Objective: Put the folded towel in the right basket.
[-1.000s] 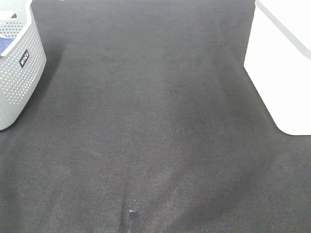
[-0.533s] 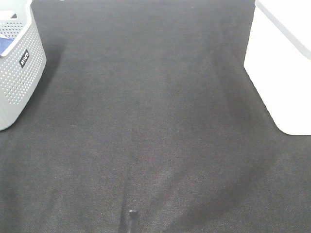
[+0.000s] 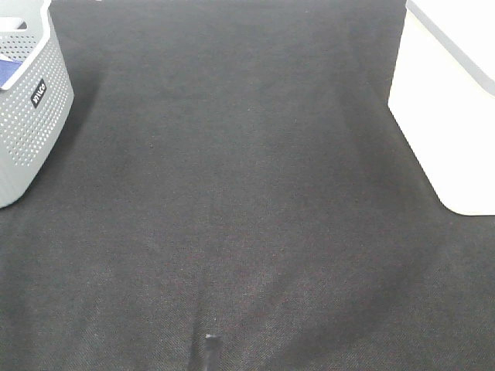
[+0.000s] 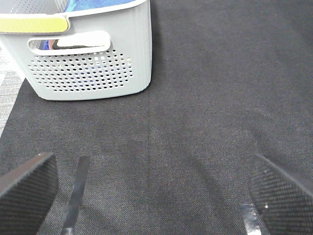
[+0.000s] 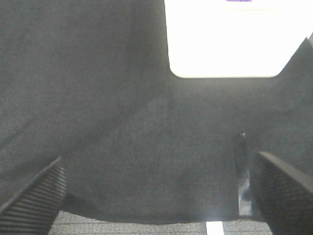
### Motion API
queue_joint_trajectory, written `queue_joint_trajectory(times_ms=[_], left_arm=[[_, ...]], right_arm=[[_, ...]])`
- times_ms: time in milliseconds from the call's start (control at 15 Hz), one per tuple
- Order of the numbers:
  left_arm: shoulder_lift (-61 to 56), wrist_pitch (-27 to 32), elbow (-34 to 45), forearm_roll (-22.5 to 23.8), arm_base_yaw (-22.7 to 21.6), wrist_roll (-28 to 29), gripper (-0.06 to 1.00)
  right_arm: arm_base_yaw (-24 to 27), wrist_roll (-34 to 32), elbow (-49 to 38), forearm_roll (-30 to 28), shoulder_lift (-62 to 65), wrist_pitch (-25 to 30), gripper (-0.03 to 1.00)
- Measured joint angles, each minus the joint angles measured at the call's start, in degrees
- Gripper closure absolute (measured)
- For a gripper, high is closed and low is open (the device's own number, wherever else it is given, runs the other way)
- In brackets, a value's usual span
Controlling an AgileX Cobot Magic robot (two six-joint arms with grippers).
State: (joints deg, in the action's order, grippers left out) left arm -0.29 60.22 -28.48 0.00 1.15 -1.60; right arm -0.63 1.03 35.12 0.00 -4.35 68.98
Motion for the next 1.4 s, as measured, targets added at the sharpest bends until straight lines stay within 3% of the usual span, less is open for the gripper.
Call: queue_joint_trajectory(times_ms=[267, 467, 1400], left_arm=[[0.0, 0.0, 0.0, 0.0, 0.0, 0.0, -0.04], [0.0, 0.0, 0.0, 0.0, 0.0, 0.0, -0.04], [0.0, 0.0, 0.0, 0.0, 0.0, 0.0, -0.04]], right_arm=[[0.0, -2.75, -6.42, 0.0, 4.64, -0.29, -0.01], [0.0, -3.09, -8.19, -0.34, 4.64, -3.78, -0.01], [0.0, -2.12, -8.71, 0.0, 4.64, -5.1, -0.01]])
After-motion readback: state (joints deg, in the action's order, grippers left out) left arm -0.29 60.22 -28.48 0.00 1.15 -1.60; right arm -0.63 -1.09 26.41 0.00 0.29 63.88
